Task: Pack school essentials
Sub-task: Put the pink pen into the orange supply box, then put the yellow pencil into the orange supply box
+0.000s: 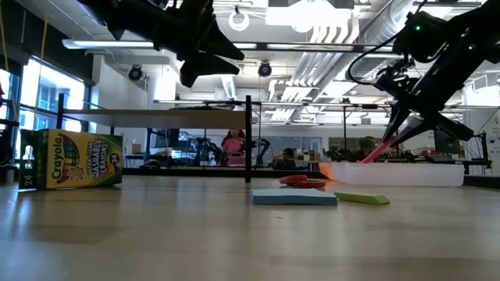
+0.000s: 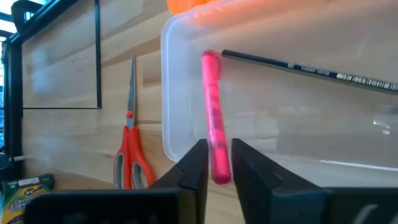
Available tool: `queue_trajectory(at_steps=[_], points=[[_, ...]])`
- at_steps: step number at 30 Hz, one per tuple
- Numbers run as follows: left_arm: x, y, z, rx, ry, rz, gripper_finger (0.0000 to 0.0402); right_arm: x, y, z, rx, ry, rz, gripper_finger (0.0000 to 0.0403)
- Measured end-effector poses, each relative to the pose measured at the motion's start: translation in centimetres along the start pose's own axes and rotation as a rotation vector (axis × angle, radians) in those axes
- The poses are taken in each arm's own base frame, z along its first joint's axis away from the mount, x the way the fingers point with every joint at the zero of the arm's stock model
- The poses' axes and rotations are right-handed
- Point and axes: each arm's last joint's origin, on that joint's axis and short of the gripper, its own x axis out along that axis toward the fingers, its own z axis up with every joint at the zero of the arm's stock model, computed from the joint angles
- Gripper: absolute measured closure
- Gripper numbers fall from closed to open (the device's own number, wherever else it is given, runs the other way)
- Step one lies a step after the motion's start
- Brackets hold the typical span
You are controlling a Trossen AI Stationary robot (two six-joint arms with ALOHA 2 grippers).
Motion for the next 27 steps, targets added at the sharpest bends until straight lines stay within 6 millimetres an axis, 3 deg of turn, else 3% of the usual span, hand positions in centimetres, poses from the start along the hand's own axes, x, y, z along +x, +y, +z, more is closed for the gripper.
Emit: queue_trajectory(at_steps=[7,18,22,27], points=[[0.0,0.0,0.0,-0.021,0.0,0.0,0.0237,-0.4,0.1,0.1,-0.011,-0.014,0.031,0.0289],[0.0,-0.1,0.0,-0.025,0.016,-0.049,0.0237,-1.7,-0.1,0.8,-0.008,-0.068,0.092,0.0284],[0.0,-0.2,0.0,-0.025,0.019,-0.056,0.0237,-2.5,0.4,1.1,-0.068,-0.101,0.178,0.0284],[0.0,-0.2,0.0,-0.025,0.02,-0.056,0.0237,-4.9,2.6,1.7,-0.251,-0.136,0.285,0.0284]])
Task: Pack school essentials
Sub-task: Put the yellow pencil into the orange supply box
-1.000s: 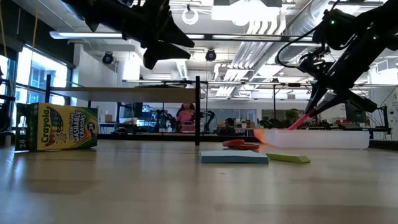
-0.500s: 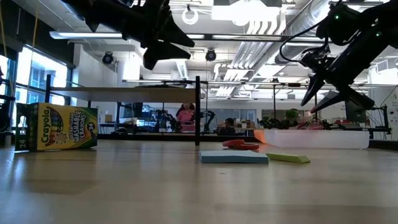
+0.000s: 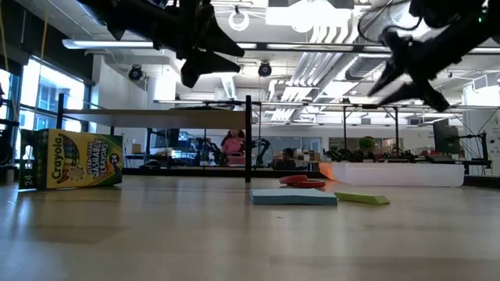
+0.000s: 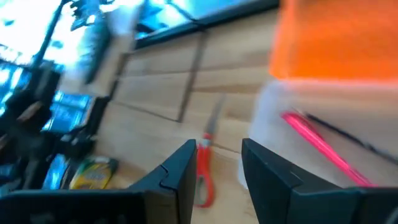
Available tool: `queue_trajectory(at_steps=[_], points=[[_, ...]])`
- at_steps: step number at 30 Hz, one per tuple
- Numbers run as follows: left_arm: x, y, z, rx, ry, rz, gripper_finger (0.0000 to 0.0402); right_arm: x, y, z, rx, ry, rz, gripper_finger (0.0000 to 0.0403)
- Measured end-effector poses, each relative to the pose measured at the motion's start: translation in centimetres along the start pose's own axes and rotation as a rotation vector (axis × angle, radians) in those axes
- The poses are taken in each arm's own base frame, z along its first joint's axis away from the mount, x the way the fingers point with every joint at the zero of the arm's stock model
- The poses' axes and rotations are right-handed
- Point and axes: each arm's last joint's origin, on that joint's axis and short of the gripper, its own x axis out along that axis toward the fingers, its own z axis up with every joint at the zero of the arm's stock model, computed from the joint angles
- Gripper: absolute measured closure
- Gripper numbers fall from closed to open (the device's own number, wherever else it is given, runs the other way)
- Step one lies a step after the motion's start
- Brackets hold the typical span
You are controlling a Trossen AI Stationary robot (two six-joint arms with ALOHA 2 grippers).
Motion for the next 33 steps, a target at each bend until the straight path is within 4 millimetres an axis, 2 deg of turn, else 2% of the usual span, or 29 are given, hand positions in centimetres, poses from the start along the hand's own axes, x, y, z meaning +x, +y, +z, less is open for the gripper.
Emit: queue_trajectory(at_steps=[7,15,20,25,33], points=[[0.0,0.0,0.0,0.0,0.004,0.0,0.0237,-2.0,3.2,1.7,-0.213,-0.004,0.073,0.0284],[0.0,-0.2,-0.1,0.039,0.023,-0.059,0.023,-3.6,5.0,1.8,-0.278,0.129,0.003,0.0284],[-0.1,-0.2,-0.2,0.07,0.036,-0.067,0.02,-4.0,6.2,1.3,-0.265,0.184,-0.029,0.0284],[-1.2,-0.5,0.5,0.092,0.138,-0.033,0.0172,-3.6,7.1,0.1,-0.254,0.248,-0.078,0.0284],[-3.3,-1.0,1.9,0.121,0.374,0.04,0.0172,-1.8,8.3,-2.8,-0.22,0.351,-0.147,0.0284]])
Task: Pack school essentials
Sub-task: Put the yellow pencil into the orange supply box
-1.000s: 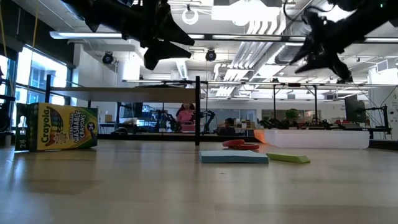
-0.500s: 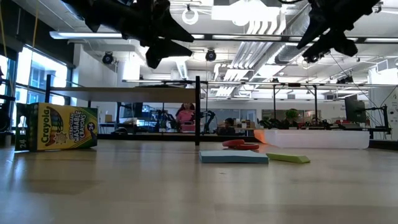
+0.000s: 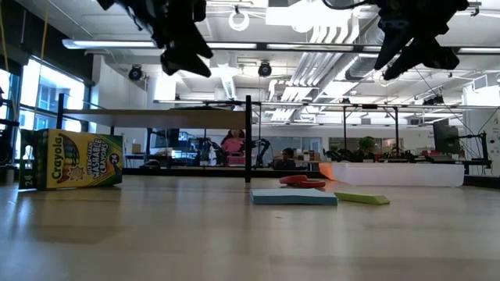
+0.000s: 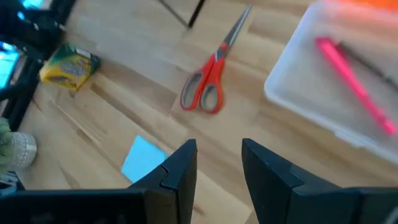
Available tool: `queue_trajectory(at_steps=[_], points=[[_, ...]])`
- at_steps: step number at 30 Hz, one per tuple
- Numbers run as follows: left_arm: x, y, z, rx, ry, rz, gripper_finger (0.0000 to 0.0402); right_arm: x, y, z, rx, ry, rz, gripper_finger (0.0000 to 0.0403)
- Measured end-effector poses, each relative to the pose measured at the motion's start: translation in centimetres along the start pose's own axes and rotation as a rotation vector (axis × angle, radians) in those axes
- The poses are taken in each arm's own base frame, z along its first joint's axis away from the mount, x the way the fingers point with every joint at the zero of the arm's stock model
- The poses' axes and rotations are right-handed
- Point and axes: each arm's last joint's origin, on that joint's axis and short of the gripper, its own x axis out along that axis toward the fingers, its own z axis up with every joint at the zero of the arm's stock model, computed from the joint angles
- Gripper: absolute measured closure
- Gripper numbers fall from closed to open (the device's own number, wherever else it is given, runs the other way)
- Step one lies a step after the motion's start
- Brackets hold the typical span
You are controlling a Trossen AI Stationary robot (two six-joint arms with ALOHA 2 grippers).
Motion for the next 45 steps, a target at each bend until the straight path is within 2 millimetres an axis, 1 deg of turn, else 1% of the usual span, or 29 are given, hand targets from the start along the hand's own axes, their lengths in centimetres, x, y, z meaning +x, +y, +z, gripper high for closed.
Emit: queue_trajectory(at_steps=[3,7,9,13,16,20,26,30,35,38,40,42,45], points=[[-1.0,-0.3,0.1,-0.012,0.033,-0.009,0.0178,0.5,1.4,-0.4,-0.02,0.034,-0.003,0.0284],[-2.8,-1.0,0.2,-0.008,-0.007,-0.064,0.0184,0.8,3.7,-0.5,-0.087,0.071,-0.005,0.0284],[-3.7,-1.4,0.3,-0.006,-0.034,-0.081,0.0186,0.8,4.5,-0.8,-0.123,0.116,-0.026,0.0284],[-5.2,-1.8,0.3,0.008,-0.081,-0.077,0.0188,0.9,5.6,-2.1,-0.182,0.262,-0.062,0.0284],[-5.8,-2.1,0.1,0.015,-0.096,-0.066,0.0188,1.0,6.3,-3.4,-0.187,0.363,-0.059,0.0284],[-6.0,-2.3,-0.1,0.022,-0.079,-0.069,0.0188,1.2,7.0,-5.5,-0.195,0.461,-0.064,0.0284],[-5.9,-2.5,-0.6,0.03,-0.041,-0.071,0.0188,1.5,7.9,-8.6,-0.212,0.509,-0.091,0.0284],[-5.9,-2.7,-0.6,0.035,-0.037,-0.076,0.0188,2.5,8.7,-10.5,-0.23,0.528,-0.087,0.0284],[-5.9,-2.8,-0.6,0.039,-0.036,-0.079,0.0188,4.4,9.8,-12.6,-0.238,0.534,-0.074,0.0284],[-5.9,-2.8,-0.6,0.037,-0.036,-0.08,0.0188,5.4,10.5,-13.6,-0.232,0.539,-0.043,0.0284],[-5.9,-2.8,-0.6,0.037,-0.036,-0.079,0.0188,5.8,11.0,-14.1,-0.235,0.548,-0.039,0.0284],[-5.9,-2.8,-0.6,0.037,-0.036,-0.079,0.0188,6.0,11.8,-14.3,-0.253,0.551,-0.04,0.0284],[-5.9,-2.8,-0.6,0.037,-0.036,-0.079,0.0188,5.6,13.4,-14.1,-0.307,0.549,-0.036,0.0284]])
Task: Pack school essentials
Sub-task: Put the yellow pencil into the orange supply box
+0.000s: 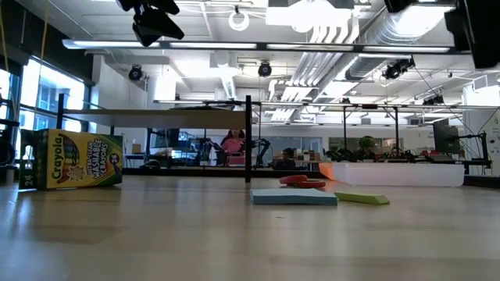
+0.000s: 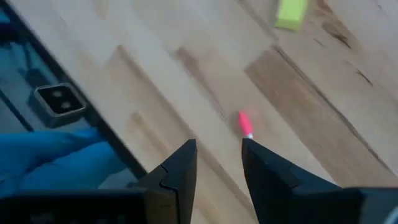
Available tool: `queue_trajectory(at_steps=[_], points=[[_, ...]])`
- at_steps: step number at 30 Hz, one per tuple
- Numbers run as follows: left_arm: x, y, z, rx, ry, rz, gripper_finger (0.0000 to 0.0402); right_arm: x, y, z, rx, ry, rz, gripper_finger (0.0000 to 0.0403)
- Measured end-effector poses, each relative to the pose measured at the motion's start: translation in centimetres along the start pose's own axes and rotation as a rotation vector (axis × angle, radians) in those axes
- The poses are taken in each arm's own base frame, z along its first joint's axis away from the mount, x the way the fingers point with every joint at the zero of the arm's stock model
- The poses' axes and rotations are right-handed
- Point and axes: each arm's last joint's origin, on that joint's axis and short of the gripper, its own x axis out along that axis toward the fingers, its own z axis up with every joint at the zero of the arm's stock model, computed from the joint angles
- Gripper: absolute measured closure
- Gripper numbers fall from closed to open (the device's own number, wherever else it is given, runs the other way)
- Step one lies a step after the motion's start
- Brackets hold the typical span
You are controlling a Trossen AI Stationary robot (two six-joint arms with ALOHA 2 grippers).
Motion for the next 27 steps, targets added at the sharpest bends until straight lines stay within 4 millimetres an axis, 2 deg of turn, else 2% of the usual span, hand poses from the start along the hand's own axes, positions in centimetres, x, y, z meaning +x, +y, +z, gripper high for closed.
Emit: queue_trajectory(at_steps=[4,8,13,21,27], points=[[0.0,0.0,0.0,-0.001,-0.002,0.007,0.0188,-0.1,0.9,0.4,-0.101,-0.012,-0.13,0.0284],[0.0,0.2,0.0,-0.038,-0.014,0.055,0.0188,1.2,0.9,0.5,-0.182,0.021,-0.209,0.0284],[0.0,0.2,0.0,-0.051,-0.016,0.058,0.0188,3.0,1.1,0.3,-0.195,0.093,-0.219,0.0277],[0.0,0.2,0.1,-0.088,-0.018,0.058,0.0188,4.9,1.2,0.3,-0.184,0.122,-0.247,0.0226],[0.0,0.2,0.1,-0.095,-0.02,0.057,0.0188,7.4,1.1,0.3,-0.2,0.137,-0.247,0.0229]])
